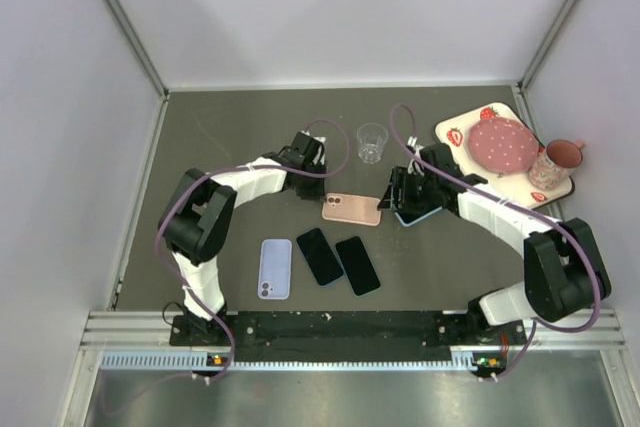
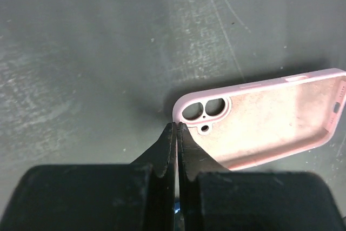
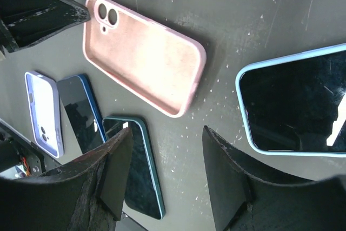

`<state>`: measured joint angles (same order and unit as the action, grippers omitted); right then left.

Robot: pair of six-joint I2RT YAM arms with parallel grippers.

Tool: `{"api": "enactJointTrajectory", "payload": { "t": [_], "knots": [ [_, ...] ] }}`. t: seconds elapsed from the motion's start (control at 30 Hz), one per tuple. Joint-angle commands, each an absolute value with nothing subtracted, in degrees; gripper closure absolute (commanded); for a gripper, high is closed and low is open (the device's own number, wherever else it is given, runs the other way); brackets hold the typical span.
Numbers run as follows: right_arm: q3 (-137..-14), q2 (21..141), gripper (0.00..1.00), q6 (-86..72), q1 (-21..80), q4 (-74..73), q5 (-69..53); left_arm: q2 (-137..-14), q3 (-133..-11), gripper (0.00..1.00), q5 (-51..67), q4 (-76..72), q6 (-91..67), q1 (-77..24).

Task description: Put the phone into the phone case

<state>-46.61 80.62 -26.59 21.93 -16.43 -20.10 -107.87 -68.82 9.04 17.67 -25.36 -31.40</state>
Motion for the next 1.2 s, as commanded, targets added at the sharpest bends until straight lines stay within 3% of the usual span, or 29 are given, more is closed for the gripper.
{"api": "enactJointTrajectory", "payload": {
  "t": [0.0, 0.2, 0.37, 0.47, 0.67, 0.93, 1.17],
  "knots": [
    [-49.0, 78.9, 0.45, -25.3, 21.5, -17.1, -19.0, -103.5, -67.9, 0.98, 4.0, 21.6, -25.0, -31.0],
    [-49.2, 79.5, 0.46, -25.3, 21.5, -17.1, -19.2, -102.1, -67.1, 0.93, 4.0, 22.9, -25.9, -31.6],
    [-49.1, 78.8, 0.45, -25.2, 21.5, -17.3, -19.2, -101.0, -66.9, 0.60, 3.7, 22.9, -24.9, -32.5],
    [-49.0, 78.1, 0.45, -25.2, 21.5, -17.7, -18.9, -98.7, -66.1, 0.54, 1.6, 22.4, -24.2, -32.9],
    [-48.1, 75.9, 0.43, -25.1, 21.6, -18.1, -19.6, -91.1, -62.1, 0.52, 3.8, 18.2, -20.5, -32.8],
    [-46.0, 71.6, 0.29, -25.1, 22.1, -18.7, -19.4, -76.1, -52.3, 0.46, 9.8, 10.9, -16.1, -32.7],
    [-43.1, 67.5, 0.10, -24.4, 23.6, -18.1, -17.8, -64.3, -42.0, 0.43, 16.3, 0.4, -16.5, -32.2]
  ]
}}
